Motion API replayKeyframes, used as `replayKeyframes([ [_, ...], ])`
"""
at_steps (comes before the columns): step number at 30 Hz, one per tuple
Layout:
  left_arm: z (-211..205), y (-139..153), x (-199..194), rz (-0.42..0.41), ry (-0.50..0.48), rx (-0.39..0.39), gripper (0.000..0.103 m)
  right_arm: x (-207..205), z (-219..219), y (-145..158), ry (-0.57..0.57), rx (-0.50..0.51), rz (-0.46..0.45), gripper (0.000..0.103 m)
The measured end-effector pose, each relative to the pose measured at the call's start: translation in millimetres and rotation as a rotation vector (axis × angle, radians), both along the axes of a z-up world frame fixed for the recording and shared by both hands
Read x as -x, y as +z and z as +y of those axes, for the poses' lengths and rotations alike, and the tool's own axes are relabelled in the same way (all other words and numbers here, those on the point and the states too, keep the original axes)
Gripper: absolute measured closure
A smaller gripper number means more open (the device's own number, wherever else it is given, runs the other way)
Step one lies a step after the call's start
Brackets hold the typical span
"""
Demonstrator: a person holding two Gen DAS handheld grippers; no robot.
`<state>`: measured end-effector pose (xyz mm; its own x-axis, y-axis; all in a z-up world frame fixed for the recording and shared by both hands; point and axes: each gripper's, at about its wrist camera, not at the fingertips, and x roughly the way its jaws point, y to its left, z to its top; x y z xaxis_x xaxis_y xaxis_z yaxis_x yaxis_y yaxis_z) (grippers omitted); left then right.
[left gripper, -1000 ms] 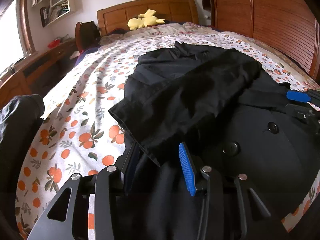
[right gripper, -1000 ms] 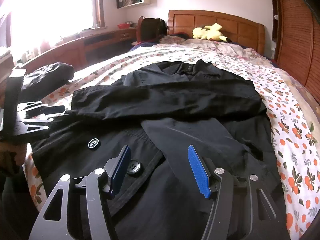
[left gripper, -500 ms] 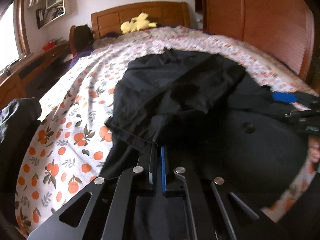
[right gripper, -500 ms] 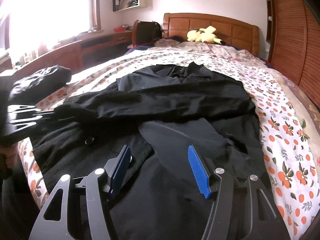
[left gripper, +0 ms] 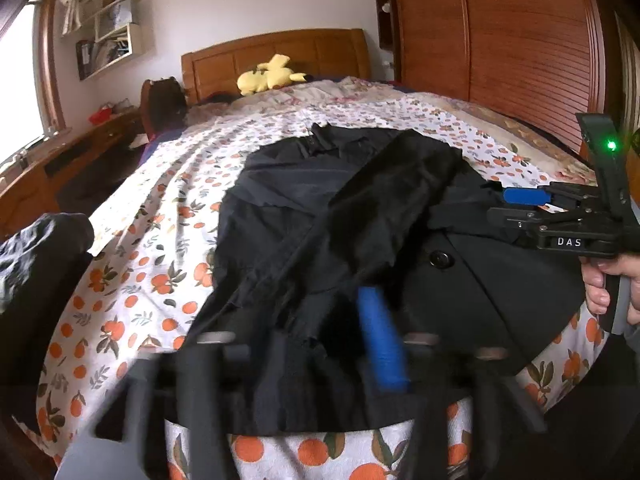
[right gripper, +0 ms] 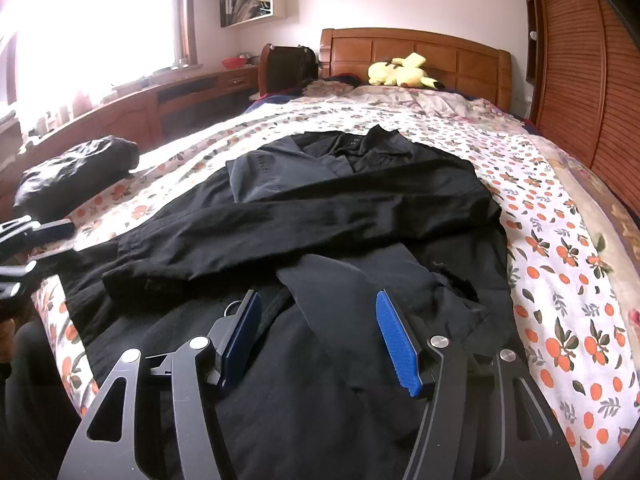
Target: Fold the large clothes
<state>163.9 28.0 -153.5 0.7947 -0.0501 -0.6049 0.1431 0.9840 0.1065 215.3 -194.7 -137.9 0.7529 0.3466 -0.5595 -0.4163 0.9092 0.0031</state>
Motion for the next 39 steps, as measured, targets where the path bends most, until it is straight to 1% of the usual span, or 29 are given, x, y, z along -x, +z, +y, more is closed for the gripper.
replayKeyframes([
  [2, 4, -1, 5, -0.014, 0.013, -0.012, 0.025, 0, 0, 0, 0.001, 0.003, 0.001, 0.046],
  [5, 13, -3, 9, -0.02, 0.035, -0.01, 0.01, 0, 0, 0, 0.002, 0.005, 0.003, 0.046],
  [8, 24, -7, 13, -0.024, 0.059, -0.013, 0.006, 0, 0, -1, 0.002, 0.01, 0.008, 0.046],
  [11, 38, -13, 15, -0.015, 0.093, -0.029, 0.005, 0, 2, -4, 0.003, 0.015, 0.014, 0.046],
  [21, 85, -38, 19, 0.051, 0.186, -0.006, 0.005, -1, 10, -12, 0.011, 0.036, 0.03, 0.046],
  [27, 97, -44, 17, 0.063, 0.206, 0.007, 0.005, -5, 13, -21, 0.008, 0.049, 0.05, 0.046],
  [34, 102, -48, 10, 0.08, 0.211, 0.033, 0.005, -4, 13, -22, -0.001, 0.057, 0.057, 0.046],
  [39, 99, -42, 11, 0.059, 0.202, 0.068, 0.005, 7, 6, -14, -0.015, 0.097, 0.036, 0.046],
])
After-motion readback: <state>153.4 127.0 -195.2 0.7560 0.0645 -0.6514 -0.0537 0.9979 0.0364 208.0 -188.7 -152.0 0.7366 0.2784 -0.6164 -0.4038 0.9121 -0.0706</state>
